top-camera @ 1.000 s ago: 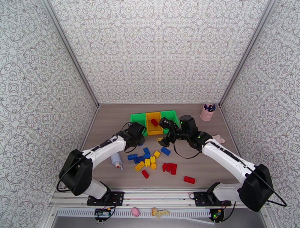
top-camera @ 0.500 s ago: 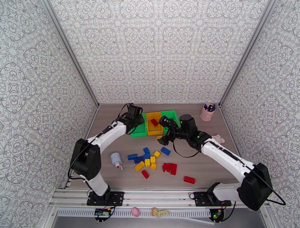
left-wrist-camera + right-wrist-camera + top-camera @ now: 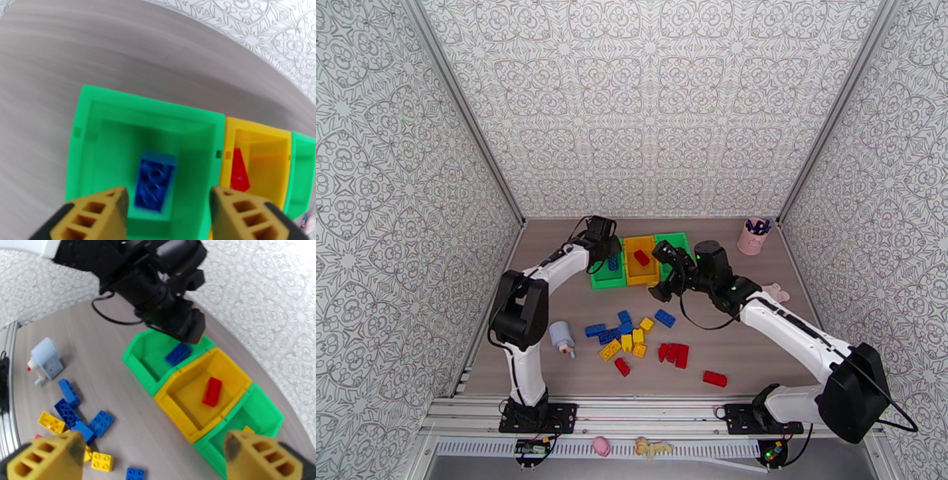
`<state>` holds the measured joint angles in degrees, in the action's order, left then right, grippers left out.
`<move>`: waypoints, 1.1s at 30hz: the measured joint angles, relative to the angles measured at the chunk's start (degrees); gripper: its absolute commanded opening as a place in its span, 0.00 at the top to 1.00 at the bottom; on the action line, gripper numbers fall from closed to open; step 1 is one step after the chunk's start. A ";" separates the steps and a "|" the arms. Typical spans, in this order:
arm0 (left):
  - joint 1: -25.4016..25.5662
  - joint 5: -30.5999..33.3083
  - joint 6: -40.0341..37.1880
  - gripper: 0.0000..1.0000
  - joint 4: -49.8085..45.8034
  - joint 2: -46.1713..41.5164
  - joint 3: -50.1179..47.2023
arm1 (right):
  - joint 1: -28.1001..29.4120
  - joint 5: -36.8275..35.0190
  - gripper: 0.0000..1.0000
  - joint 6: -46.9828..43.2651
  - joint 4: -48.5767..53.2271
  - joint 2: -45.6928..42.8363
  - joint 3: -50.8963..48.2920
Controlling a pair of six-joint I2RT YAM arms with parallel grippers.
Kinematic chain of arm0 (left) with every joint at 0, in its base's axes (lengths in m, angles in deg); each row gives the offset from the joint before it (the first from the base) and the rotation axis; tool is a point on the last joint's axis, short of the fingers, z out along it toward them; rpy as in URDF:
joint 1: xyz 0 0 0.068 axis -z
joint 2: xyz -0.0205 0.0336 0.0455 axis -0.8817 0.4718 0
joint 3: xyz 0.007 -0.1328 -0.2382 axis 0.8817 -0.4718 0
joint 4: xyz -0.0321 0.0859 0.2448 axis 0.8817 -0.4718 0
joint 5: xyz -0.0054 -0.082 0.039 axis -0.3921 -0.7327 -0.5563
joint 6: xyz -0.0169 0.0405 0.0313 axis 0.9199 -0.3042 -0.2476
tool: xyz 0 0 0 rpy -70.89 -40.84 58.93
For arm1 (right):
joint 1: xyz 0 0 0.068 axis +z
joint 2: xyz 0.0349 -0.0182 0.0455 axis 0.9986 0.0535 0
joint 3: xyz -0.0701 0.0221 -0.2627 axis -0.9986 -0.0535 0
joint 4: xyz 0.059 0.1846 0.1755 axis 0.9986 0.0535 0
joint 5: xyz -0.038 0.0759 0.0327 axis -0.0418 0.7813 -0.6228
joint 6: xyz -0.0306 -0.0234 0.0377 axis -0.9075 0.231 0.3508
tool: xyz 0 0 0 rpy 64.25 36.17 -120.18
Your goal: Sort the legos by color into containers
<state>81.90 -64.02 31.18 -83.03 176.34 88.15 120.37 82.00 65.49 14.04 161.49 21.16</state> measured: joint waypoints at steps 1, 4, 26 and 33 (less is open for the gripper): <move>0.00 -0.02 -0.13 0.26 0.13 -0.61 -0.31 | 0.00 -0.28 0.05 0.04 -0.37 -0.17 -0.31; 0.07 0.20 -0.63 0.17 0.44 -4.70 -3.10 | 0.00 -0.66 0.05 -0.37 0.22 -0.57 -0.83; -7.67 -8.94 2.58 0.00 -0.44 -28.20 -23.78 | 8.92 -12.00 0.05 7.41 24.92 15.69 8.50; -8.70 -10.14 3.23 0.00 -0.15 -28.20 -25.42 | 11.28 -10.71 0.23 11.93 29.33 20.74 10.19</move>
<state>73.20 -74.16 34.41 -83.19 148.14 62.73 131.64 71.29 77.42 43.37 182.24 31.35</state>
